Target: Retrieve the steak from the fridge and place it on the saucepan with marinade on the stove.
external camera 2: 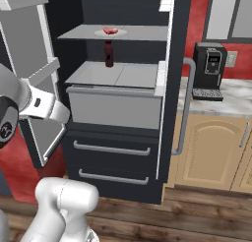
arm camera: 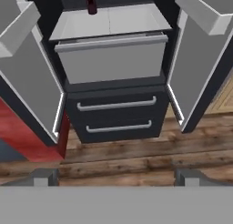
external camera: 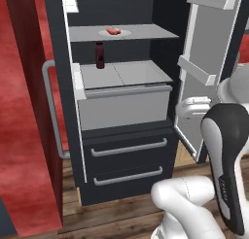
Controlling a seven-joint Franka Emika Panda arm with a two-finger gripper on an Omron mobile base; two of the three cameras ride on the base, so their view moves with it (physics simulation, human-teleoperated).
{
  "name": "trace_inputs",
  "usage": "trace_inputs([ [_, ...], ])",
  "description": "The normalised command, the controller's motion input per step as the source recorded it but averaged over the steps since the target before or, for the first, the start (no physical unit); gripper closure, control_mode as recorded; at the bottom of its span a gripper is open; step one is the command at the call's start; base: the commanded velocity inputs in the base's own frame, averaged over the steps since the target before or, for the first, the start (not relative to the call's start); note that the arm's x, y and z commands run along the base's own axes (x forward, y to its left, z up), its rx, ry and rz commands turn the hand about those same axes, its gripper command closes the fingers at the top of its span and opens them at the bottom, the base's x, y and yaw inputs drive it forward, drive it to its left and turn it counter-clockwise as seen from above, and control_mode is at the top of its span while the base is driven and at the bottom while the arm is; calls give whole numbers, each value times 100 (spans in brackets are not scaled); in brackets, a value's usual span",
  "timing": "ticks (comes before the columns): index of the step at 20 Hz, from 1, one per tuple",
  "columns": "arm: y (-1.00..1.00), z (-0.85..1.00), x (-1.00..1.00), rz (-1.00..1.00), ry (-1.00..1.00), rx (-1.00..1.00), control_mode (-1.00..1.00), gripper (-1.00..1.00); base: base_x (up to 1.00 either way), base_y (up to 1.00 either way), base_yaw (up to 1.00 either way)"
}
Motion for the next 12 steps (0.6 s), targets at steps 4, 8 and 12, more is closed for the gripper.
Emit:
trace_inputs([
  [4,-1,1,-79,-1,3,-1,-100,-100,0,0,0],
  [8,0,10,-1,3,12,0,-100,-100,0,0,0],
  [12,9,2,2,1,18,-1,-100,-100,0,0,0],
])
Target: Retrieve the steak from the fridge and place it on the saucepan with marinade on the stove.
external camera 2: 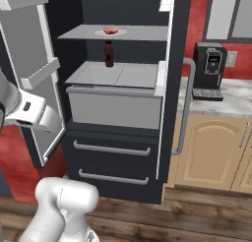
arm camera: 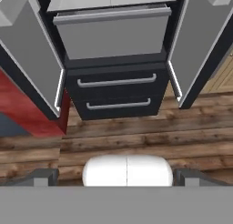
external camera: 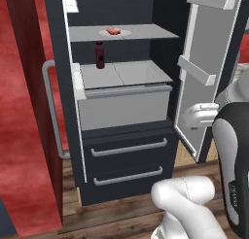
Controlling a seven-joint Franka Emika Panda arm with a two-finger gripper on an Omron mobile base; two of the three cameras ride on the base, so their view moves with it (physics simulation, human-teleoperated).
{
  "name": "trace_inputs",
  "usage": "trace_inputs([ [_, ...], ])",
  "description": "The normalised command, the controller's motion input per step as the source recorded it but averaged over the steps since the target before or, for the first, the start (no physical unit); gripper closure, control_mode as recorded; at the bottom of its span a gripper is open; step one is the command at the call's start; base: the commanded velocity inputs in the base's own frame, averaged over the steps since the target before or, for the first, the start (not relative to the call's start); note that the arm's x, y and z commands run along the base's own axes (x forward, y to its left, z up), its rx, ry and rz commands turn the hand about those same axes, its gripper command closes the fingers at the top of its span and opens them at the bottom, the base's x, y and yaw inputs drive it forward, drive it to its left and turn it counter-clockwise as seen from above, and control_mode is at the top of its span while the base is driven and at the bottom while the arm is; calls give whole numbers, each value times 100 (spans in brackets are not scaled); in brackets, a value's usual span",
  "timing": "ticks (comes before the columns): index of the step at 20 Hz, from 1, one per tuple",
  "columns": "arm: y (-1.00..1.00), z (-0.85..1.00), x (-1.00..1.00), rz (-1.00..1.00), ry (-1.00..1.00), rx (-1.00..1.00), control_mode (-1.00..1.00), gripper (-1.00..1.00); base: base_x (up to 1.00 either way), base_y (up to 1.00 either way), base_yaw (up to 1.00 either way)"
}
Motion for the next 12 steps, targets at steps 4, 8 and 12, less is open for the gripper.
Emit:
trace_inputs([
  [4,14,0,0,0,12,-4,-100,-100,0,0,0],
  [8,6,0,0,0,1,-3,-100,-100,0,0,0],
  [12,-8,0,0,0,0,0,-100,-100,0,0,0],
])
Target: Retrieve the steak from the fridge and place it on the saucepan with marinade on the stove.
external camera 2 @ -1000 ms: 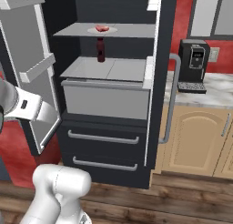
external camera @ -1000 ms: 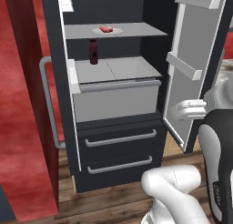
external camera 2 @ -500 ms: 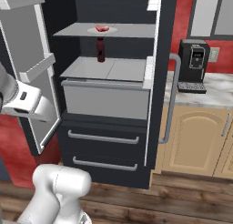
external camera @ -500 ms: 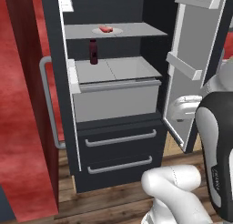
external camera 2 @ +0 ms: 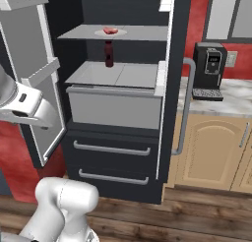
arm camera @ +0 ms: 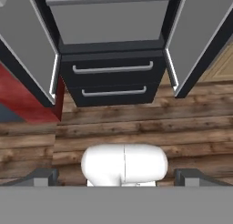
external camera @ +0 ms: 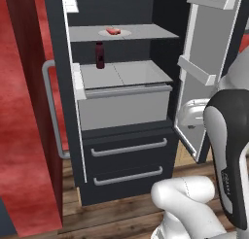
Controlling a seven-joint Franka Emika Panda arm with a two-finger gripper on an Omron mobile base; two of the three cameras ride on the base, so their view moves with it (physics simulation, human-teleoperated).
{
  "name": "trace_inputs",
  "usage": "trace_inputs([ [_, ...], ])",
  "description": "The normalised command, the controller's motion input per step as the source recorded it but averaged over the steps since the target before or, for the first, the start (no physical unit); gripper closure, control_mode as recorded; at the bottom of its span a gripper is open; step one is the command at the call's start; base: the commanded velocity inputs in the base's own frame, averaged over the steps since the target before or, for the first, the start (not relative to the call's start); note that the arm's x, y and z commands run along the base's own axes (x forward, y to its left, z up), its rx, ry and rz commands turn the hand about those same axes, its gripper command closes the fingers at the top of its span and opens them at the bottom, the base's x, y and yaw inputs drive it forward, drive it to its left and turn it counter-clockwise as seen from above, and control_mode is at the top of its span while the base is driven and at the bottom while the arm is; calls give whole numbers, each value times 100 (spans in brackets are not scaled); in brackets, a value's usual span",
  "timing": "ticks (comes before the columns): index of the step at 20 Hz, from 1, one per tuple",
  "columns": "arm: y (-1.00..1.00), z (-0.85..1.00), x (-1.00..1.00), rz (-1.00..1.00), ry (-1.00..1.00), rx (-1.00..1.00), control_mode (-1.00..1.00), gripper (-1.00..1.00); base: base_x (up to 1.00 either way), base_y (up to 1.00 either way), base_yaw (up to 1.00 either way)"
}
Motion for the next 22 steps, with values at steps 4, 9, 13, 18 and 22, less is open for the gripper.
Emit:
trace_inputs([
  [4,0,0,0,0,0,0,-100,-100,0,0,0],
  [9,0,0,0,0,2,0,-100,-100,0,0,0],
  [13,0,0,0,0,0,0,-100,-100,0,0,0],
  [18,0,0,0,0,0,0,100,-100,20,25,0],
  [22,0,0,0,0,0,0,100,-100,40,14,0],
])
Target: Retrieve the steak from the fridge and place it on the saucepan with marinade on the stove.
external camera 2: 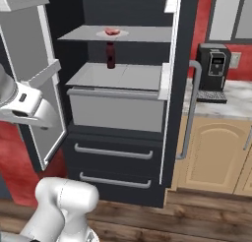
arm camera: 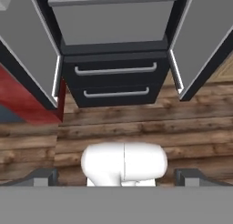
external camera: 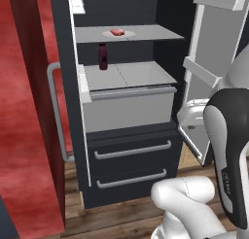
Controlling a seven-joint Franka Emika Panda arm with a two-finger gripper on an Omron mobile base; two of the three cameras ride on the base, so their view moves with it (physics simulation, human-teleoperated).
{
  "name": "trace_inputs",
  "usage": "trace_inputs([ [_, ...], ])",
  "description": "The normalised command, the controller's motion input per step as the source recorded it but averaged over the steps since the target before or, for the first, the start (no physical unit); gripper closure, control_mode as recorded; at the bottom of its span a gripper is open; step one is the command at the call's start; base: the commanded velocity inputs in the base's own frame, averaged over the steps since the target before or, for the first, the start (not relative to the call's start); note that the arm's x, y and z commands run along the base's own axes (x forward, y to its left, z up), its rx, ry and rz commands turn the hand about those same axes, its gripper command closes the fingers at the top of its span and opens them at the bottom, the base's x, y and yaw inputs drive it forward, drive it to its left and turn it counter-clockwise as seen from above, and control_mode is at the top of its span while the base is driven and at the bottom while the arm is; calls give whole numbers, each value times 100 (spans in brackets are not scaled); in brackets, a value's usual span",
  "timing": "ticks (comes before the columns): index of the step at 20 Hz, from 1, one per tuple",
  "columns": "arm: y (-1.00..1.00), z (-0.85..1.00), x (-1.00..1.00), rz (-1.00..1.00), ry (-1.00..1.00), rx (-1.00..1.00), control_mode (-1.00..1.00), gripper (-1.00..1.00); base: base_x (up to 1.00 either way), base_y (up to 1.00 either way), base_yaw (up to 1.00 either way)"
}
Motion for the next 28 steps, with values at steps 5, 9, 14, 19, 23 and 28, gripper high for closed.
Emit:
trace_inputs([
  [5,0,0,0,0,0,0,100,-100,56,1,0],
  [9,0,0,0,0,0,0,100,-100,74,0,0],
  [14,0,0,0,0,0,0,100,-100,70,0,0],
  [19,0,0,0,0,0,0,100,-100,68,0,0],
  [23,0,0,0,0,0,0,100,-100,45,-3,0],
  [28,0,0,0,0,0,0,100,-100,45,-2,0],
])
